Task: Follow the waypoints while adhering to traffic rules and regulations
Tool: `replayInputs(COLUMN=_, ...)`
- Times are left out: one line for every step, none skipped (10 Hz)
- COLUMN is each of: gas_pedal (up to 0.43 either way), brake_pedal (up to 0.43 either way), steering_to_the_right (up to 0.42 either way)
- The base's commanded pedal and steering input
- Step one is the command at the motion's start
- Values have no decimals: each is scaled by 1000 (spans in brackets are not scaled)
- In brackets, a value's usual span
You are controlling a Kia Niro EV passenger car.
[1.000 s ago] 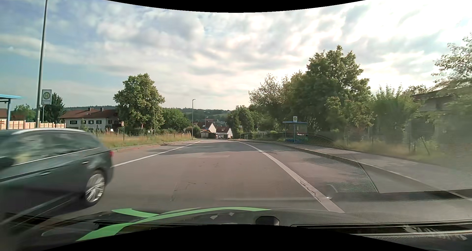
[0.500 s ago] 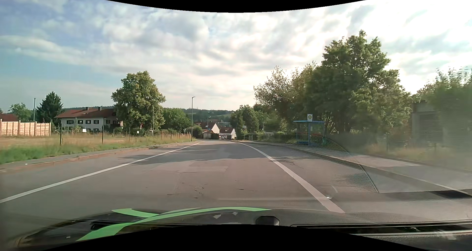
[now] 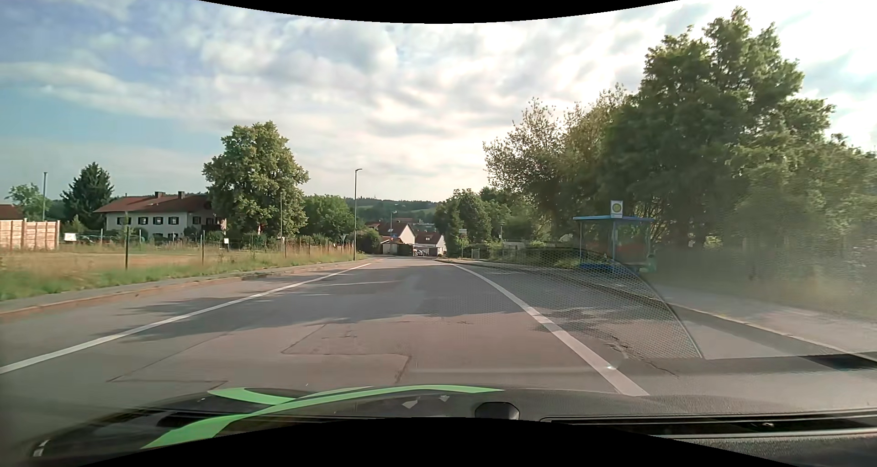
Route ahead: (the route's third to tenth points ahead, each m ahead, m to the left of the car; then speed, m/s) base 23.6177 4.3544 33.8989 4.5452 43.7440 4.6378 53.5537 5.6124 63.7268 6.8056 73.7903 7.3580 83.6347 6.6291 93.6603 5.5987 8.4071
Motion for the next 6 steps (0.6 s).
replayInputs(gas_pedal=110, brake_pedal=0, steering_to_the_right=-24)
replayInputs(gas_pedal=67, brake_pedal=0, steering_to_the_right=-24)
replayInputs(gas_pedal=59, brake_pedal=0, steering_to_the_right=-24)
replayInputs(gas_pedal=59, brake_pedal=0, steering_to_the_right=-24)
replayInputs(gas_pedal=59, brake_pedal=0, steering_to_the_right=-25)
replayInputs(gas_pedal=59, brake_pedal=0, steering_to_the_right=-26)
